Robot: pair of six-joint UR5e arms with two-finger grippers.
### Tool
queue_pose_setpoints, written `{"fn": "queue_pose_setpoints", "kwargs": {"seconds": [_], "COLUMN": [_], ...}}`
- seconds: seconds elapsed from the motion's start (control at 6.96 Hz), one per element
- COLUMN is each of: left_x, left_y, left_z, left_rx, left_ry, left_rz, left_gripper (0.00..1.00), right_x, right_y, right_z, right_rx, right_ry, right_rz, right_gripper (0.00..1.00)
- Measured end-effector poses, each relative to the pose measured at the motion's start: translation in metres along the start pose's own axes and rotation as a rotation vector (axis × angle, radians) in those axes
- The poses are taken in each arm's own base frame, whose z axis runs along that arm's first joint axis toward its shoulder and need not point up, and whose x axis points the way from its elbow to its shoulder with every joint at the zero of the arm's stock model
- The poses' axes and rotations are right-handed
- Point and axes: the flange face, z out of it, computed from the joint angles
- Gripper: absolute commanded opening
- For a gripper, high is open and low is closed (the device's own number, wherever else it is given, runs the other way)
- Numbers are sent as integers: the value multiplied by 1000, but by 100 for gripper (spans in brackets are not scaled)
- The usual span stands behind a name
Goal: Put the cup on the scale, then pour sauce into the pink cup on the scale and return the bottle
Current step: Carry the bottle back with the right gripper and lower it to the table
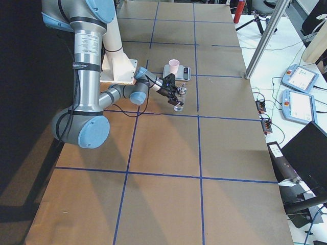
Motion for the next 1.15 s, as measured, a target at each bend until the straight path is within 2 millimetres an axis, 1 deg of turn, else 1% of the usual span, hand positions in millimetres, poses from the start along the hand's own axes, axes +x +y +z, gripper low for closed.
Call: {"fn": "queue_pose_setpoints", "kwargs": {"seconds": [0.14, 0.43, 0.57, 0.86, 1.01, 1.15], "left_x": [0, 0, 0, 0, 0, 0], "left_y": [0, 0, -1, -1, -1, -1], "left_z": [0, 0, 0, 0, 0, 1], "left_rx": [0, 0, 1, 0, 0, -1], "left_ry": [0, 0, 0, 0, 0, 0], "left_rz": [1, 2, 2, 1, 0, 0], "left_gripper": [100, 100, 100, 100, 100, 100], "right_x": [7, 14, 11, -1, -5, -6], "right_y": [9, 20, 22, 24, 27, 30], "right_z": [8, 18, 19, 18, 18, 19], "right_rx": [-6, -14, -15, -22, -25, -28], "right_ry": [21, 45, 44, 26, 21, 22], "right_rz": [6, -2, -2, 1, -1, -5], "right_gripper": [0, 0, 0, 0, 21, 70]}}
